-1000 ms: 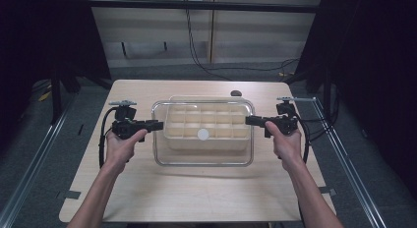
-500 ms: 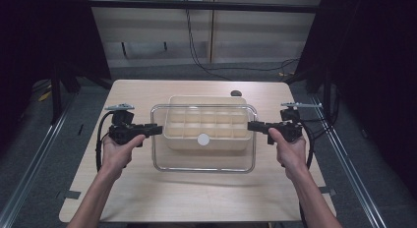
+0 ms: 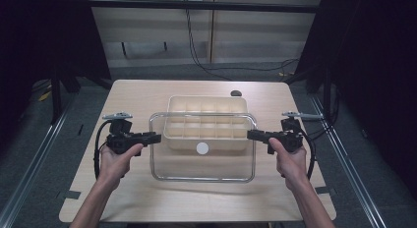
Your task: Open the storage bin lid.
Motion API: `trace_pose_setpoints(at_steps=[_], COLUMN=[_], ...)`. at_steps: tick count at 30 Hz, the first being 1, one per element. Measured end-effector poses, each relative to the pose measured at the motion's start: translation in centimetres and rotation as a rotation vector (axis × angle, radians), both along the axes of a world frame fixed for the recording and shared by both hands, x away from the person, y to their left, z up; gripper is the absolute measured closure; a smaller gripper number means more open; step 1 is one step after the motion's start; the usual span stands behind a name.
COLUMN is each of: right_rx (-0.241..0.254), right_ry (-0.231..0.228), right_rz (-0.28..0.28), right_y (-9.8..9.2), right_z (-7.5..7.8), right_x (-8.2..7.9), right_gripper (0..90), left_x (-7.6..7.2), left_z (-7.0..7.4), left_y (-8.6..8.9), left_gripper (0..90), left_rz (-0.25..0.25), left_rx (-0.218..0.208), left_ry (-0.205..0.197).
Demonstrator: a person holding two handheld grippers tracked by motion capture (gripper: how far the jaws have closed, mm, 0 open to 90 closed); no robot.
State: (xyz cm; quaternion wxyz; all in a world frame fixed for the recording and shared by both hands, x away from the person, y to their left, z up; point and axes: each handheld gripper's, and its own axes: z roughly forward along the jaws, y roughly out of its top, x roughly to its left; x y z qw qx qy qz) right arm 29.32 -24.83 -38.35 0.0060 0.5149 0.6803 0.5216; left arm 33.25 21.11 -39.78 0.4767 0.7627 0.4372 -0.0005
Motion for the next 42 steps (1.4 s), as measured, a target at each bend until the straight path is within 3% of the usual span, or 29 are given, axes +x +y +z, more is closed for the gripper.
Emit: trace_pose_setpoints(at_steps=[22,27,31,37,42], right_rx=[0.050,0.042,0.042,0.050,0.045], right_ry=[0.058,0.073,0.080,0.089,0.081], right_rz=[0.013,0.013,0.006,0.003,-0.005], right_y=[0.2,0.0,-0.2,-0.1,0.0], right_z=[-3.0,-3.6,-4.0,-4.8,-5.4], right_x=[-3.1,-3.9,-4.1,-4.6,-4.6], right_gripper=[75.3,75.2,75.1,75.6,75.2], left_x=[-2.9,-3.6,-4.1,-4.4,-4.4], left_z=[-1.6,-2.4,-3.0,-4.0,-4.1], left_y=[0.3,0.1,0.0,0.2,0.2], left_gripper=[64.7,65.2,65.3,65.3,65.3], left_rz=[-0.001,-0.020,-0.023,-0.031,-0.026], left_rx=[0.032,0.032,0.034,0.033,0.032], left_ry=[0.036,0.067,0.067,0.106,0.102])
